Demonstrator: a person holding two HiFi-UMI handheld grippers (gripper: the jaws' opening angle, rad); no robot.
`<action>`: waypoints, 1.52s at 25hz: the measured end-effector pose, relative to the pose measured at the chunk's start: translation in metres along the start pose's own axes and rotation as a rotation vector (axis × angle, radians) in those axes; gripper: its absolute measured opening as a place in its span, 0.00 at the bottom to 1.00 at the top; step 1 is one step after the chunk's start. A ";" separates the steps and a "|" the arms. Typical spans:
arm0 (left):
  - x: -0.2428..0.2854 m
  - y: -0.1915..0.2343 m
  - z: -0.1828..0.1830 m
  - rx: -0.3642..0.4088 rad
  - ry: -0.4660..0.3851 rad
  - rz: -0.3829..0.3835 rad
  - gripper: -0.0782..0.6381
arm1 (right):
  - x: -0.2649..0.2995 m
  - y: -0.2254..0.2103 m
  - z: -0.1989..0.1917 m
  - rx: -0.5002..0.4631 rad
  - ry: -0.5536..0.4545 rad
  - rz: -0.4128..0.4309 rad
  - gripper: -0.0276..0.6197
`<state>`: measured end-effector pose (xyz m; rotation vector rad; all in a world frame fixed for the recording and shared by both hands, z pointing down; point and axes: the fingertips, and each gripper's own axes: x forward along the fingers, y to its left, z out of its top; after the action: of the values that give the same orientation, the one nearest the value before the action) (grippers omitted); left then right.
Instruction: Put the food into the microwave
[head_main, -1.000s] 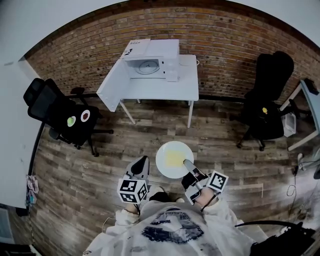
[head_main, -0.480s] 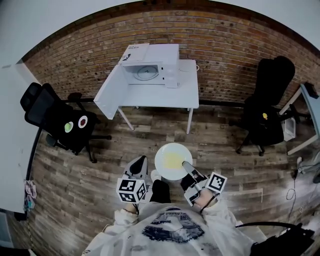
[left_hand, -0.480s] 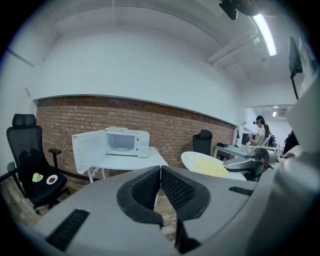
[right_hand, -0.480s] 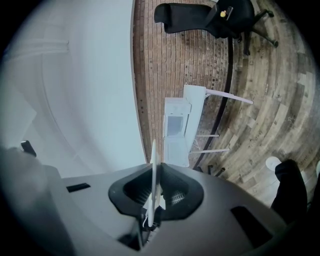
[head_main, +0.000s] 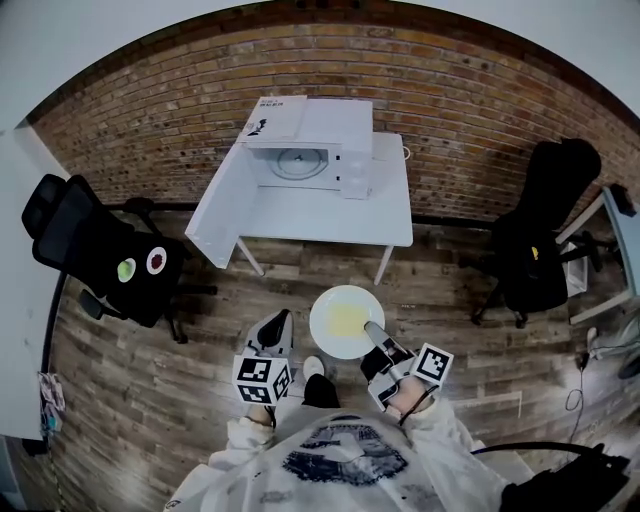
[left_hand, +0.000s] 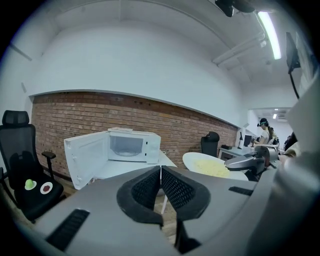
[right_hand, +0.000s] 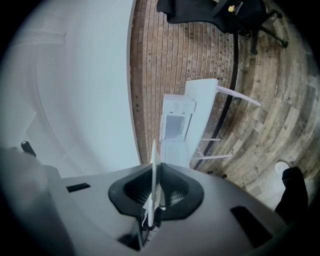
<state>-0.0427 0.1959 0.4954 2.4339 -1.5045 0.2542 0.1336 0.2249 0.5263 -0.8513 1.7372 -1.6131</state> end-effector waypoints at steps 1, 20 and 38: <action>0.008 0.011 0.005 0.002 0.002 -0.002 0.13 | 0.015 0.001 0.003 -0.002 -0.001 -0.004 0.09; 0.105 0.155 0.046 -0.001 0.029 -0.074 0.13 | 0.205 0.000 0.021 -0.017 -0.024 -0.051 0.09; 0.149 0.183 0.068 0.023 0.034 -0.095 0.13 | 0.254 -0.001 0.045 0.000 -0.040 -0.050 0.09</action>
<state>-0.1396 -0.0296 0.4982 2.4977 -1.3746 0.2935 0.0154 -0.0048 0.5221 -0.9279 1.7009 -1.6168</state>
